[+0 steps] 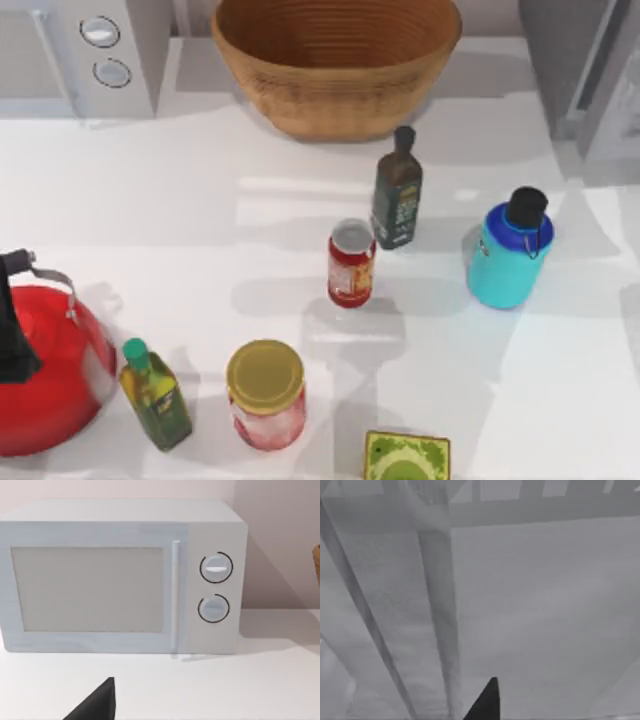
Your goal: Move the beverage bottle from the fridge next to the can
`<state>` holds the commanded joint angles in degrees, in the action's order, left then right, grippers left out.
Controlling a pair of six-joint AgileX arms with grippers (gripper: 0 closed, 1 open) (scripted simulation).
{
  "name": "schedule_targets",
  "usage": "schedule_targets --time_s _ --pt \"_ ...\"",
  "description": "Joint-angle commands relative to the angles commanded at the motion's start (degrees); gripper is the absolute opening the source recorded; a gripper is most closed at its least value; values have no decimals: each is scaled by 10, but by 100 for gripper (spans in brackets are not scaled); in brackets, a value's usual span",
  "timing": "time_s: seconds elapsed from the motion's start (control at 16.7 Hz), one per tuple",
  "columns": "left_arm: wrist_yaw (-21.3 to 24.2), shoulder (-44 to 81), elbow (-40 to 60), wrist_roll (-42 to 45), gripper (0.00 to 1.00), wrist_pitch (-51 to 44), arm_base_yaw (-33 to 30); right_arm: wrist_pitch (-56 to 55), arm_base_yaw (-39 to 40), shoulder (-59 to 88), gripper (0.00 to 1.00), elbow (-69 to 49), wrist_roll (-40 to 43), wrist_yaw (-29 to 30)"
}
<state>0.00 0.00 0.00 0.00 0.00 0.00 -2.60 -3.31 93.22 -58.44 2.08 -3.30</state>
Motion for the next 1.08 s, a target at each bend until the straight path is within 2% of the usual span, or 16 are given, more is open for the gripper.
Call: schedule_targets --time_s 0.48,1.08 --pt "0 0 0 0 100 0 0 -6 10 6 100 11 -12 14" --pt "0 0 0 0 100 0 0 41 11 189 100 -220 -13 17"
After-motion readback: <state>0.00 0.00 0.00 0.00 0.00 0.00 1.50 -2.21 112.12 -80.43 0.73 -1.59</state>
